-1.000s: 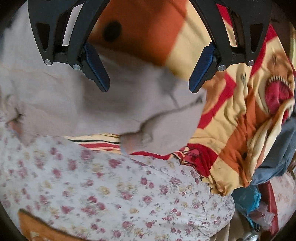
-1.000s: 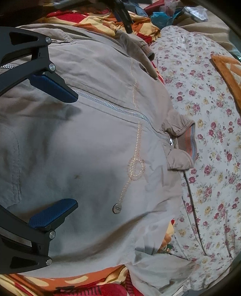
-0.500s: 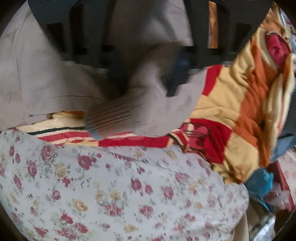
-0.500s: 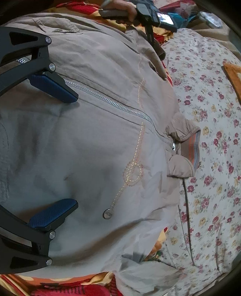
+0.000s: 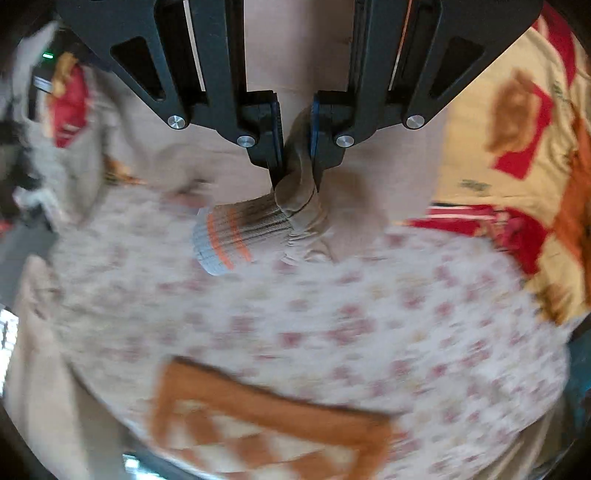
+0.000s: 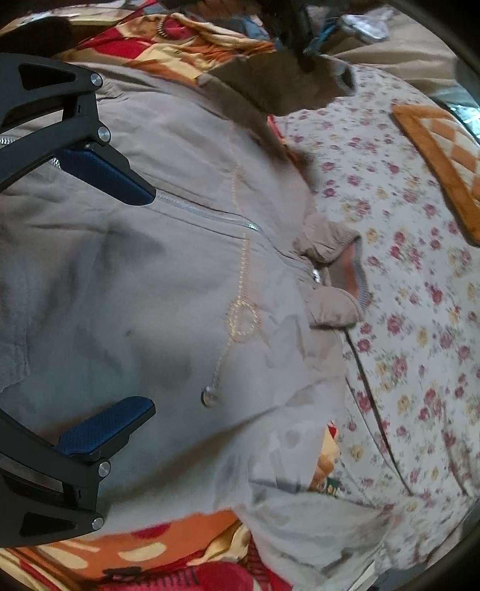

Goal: Fold large clothes
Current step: 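Carry the cuff across the jacket body toward the right gripper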

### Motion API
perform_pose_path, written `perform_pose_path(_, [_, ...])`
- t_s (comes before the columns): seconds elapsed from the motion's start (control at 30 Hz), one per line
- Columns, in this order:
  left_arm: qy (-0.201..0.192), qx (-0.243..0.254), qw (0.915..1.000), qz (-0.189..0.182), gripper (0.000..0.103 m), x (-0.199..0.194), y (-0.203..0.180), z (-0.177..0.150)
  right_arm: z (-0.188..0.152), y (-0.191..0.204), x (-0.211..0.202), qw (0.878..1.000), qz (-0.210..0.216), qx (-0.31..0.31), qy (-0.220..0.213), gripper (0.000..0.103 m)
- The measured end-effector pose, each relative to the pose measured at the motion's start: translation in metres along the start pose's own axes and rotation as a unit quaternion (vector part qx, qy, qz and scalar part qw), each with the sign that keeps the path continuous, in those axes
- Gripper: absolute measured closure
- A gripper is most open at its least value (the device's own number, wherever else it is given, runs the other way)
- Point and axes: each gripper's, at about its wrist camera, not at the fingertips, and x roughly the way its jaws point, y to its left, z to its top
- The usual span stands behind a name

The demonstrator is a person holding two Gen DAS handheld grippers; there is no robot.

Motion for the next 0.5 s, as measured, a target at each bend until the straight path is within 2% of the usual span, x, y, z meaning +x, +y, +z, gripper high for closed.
perform_pose_path(0.07, [0.007,0.007,0.9991,-0.041,0.092,0.003,-0.037,-0.008,0.002,-0.004,-0.007,1.000,-0.003,0.008,-0.012,0.000])
perform_pose_path(0.17, [0.035,0.013,0.9962,-0.078,0.092,0.032,-0.087,-0.030,0.005,-0.010,-0.013,0.999,-0.013,0.020,-0.023,0.000])
perform_pose_path(0.3, [0.080,0.004,0.9917,-0.101,0.088,0.083,-0.124,-0.066,0.007,-0.025,-0.013,0.999,-0.022,0.042,-0.019,0.000])
perform_pose_path(0.37, [0.115,0.012,0.9878,-0.104,0.067,0.107,-0.134,-0.084,0.006,-0.034,-0.012,0.998,-0.017,0.061,-0.011,0.000])
perform_pose_path(0.43, [0.144,0.012,0.9826,-0.116,0.057,0.119,-0.137,-0.094,0.004,-0.042,-0.010,0.997,-0.006,0.082,-0.004,0.000])
perform_pose_path(0.5, [0.152,0.007,0.9801,-0.127,0.055,0.113,-0.132,-0.097,0.005,-0.047,-0.009,0.995,0.006,0.096,-0.002,0.000])
